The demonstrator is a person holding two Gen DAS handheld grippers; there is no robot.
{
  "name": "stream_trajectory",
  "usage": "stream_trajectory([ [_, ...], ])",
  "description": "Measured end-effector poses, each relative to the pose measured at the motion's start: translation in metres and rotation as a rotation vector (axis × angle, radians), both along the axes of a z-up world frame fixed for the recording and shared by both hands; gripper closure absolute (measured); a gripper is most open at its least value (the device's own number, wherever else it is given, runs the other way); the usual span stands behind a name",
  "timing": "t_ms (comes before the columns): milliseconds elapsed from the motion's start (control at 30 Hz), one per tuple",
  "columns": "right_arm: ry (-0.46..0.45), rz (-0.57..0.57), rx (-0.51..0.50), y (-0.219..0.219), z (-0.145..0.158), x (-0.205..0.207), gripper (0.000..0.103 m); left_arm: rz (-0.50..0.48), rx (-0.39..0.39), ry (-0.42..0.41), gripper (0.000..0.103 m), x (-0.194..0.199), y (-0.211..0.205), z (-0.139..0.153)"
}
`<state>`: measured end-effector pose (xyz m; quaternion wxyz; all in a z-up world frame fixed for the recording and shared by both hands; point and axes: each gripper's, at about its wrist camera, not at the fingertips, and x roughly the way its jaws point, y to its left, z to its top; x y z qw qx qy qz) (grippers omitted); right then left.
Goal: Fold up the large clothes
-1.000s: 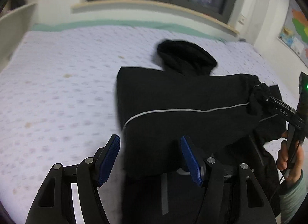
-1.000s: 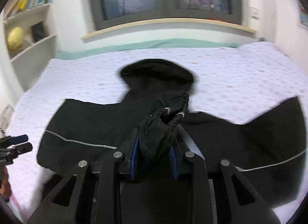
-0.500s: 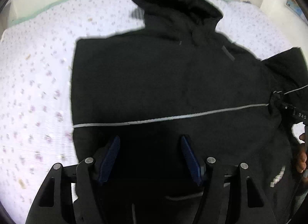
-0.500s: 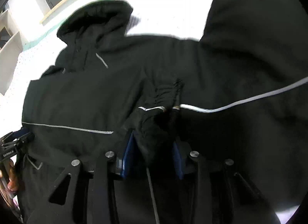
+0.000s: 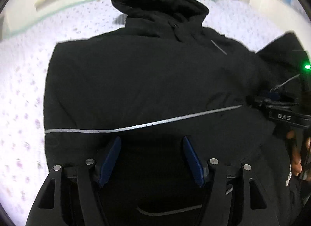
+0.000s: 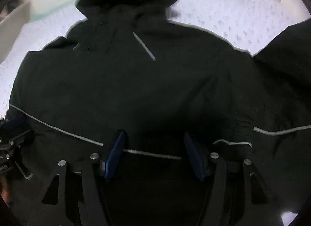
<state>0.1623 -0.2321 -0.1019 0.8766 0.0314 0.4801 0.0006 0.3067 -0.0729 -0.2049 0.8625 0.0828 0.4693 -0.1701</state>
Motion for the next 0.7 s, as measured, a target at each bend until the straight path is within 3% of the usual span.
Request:
stream_trajectory([
  [167, 0.036, -0.002, 0.067, -0.002, 0.027, -0.008, 0.037, 0.026, -0.059, 0.037, 0.035, -0.003, 0.016, 0.014],
  [233, -0.018, 0.028, 0.058, 0.003, 0.052, -0.030, 0.037, 0.007, -0.139, 0.039, 0.035, -0.018, 0.025, 0.028],
  [300, -0.081, 0.036, -0.015, 0.008, 0.069, -0.055, 0.034, -0.015, -0.195, 0.025, 0.035, -0.037, 0.026, 0.040],
  [400, -0.038, 0.016, -0.012, 0.006, 0.049, -0.064, 0.034, 0.016, -0.168, 0.047, 0.035, -0.038, 0.021, 0.032],
  [467, -0.006, 0.010, 0.008, 0.000, 0.008, -0.061, 0.033, 0.028, -0.158, 0.107, 0.034, -0.025, 0.019, 0.004],
  [533, -0.065, 0.006, -0.001, 0.000, 0.005, -0.067, 0.033, 0.044, -0.202, 0.067, 0.034, -0.026, 0.025, -0.003],
  [600, -0.074, 0.004, -0.043, 0.007, 0.008, -0.070, 0.033, 0.045, -0.192, 0.023, 0.034, -0.032, 0.023, -0.003],
  [700, -0.085, 0.002, -0.026, 0.003, 0.010, -0.078, 0.033, 0.042, -0.177, -0.006, 0.034, -0.040, 0.022, -0.002],
])
